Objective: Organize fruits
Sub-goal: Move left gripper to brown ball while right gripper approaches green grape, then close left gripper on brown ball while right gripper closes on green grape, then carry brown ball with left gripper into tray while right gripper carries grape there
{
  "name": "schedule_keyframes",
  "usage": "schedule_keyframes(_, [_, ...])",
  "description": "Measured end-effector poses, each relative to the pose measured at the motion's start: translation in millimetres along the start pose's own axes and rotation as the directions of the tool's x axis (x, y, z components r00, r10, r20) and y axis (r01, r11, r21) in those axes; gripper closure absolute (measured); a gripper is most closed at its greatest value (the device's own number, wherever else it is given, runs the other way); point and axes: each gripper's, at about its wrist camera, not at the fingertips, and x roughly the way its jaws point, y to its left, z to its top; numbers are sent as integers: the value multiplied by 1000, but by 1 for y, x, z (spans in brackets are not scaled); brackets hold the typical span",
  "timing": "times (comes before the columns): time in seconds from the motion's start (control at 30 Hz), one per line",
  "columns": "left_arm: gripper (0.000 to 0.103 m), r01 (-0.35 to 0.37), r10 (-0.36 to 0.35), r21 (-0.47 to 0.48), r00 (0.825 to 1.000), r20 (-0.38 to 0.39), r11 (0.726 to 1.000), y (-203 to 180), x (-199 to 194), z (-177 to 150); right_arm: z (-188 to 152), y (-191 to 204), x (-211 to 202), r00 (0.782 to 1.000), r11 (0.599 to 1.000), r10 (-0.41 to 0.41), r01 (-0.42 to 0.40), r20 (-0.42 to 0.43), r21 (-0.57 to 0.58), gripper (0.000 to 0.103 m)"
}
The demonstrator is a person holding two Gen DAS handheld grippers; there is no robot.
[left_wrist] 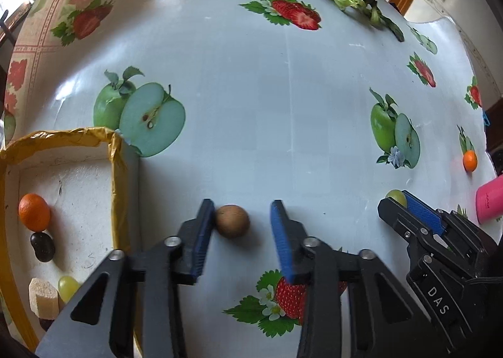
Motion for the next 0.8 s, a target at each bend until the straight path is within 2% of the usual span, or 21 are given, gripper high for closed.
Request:
schedule_keyframes(0.17, [83, 65, -65, 25, 998, -16, 998, -14, -6, -13, -11, -11, -23, 999, 998, 36, -37, 23, 56, 79])
schedule_keyframes(0.27, [83, 132, -133, -26, 991, -8, 991, -7, -18, -27, -21, -15, -41, 998, 995, 61, -64, 30, 79, 79])
schedule_keyframes(0.47, [83, 208, -205, -123, 978, 38, 970, 23, -55, -56, -45, -18, -78, 994, 990, 93, -98, 52, 102, 79])
schedule_keyframes(0.57, [83, 258, -251, -158, 966, 61, 953, 33, -70, -68, -57, -17, -93, 993, 988, 99, -105, 56, 110, 79])
schedule_keyframes(0.8, [83, 253, -243, -161, 967, 80, 954, 43, -99, -100, -79, -5, -122, 991, 987, 122, -128, 64, 99, 79])
